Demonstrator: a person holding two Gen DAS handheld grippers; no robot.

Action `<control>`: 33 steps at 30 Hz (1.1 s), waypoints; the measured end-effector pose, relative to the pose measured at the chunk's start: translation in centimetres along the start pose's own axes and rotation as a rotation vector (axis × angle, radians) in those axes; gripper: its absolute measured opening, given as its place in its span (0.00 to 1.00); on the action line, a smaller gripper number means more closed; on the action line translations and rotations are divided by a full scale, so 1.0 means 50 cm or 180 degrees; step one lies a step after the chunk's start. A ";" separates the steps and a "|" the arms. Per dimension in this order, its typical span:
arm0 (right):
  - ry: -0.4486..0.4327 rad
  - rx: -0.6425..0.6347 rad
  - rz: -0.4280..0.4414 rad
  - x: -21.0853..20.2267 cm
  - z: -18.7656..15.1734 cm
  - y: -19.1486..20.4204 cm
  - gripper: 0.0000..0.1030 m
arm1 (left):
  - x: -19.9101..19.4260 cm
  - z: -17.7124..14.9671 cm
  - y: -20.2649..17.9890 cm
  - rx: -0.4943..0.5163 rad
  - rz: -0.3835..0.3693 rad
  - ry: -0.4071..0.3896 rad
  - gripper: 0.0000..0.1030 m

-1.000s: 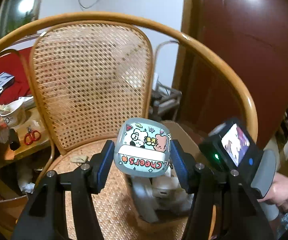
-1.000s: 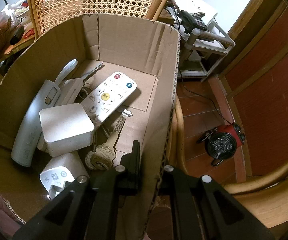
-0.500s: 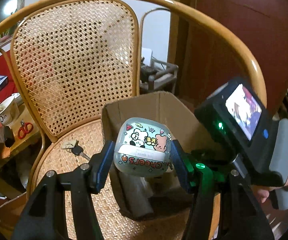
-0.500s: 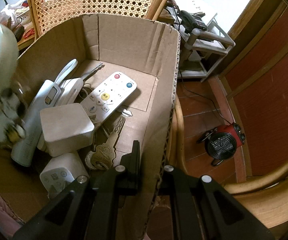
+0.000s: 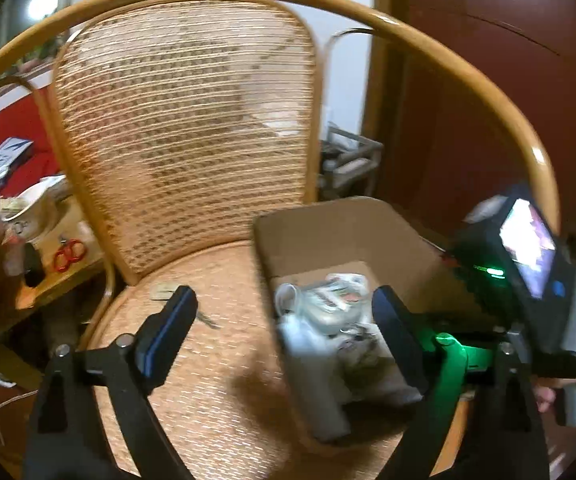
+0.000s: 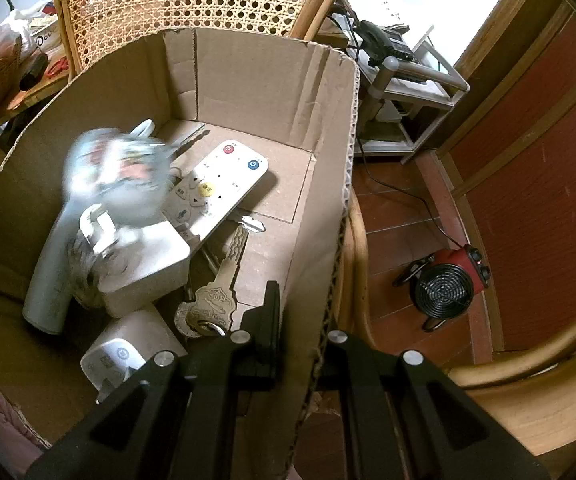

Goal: Organize rigid objects
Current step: 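Carry the earbud case into the box and release it, then move the left gripper onto the NFC Smart Card keys and grasp them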

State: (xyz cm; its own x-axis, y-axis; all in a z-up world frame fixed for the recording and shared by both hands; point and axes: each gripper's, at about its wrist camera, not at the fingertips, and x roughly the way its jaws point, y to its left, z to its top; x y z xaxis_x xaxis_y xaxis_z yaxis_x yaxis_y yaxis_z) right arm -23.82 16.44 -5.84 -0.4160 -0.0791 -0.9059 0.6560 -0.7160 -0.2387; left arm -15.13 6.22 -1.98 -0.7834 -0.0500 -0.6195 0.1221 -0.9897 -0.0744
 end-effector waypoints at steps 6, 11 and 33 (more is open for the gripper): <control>0.0005 0.0022 0.0035 0.000 -0.003 -0.006 0.09 | 0.039 0.004 0.079 -0.0304 0.0167 0.0150 0.89; 0.0007 0.0024 0.0033 0.000 -0.003 -0.006 0.09 | 0.074 0.000 0.131 -0.0439 0.0441 0.0291 0.96; 0.0002 0.0054 0.0062 0.001 -0.001 -0.007 0.09 | 0.300 -0.040 0.304 -0.1071 0.0694 0.0820 0.96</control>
State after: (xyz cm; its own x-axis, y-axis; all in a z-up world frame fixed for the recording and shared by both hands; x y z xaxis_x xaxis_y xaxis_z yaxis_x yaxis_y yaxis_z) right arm -24.05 16.74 -5.80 -0.4029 -0.0926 -0.9106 0.6531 -0.7260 -0.2151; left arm -23.83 -9.29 -13.96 -0.5461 -0.1748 -0.8193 0.4906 -0.8594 -0.1437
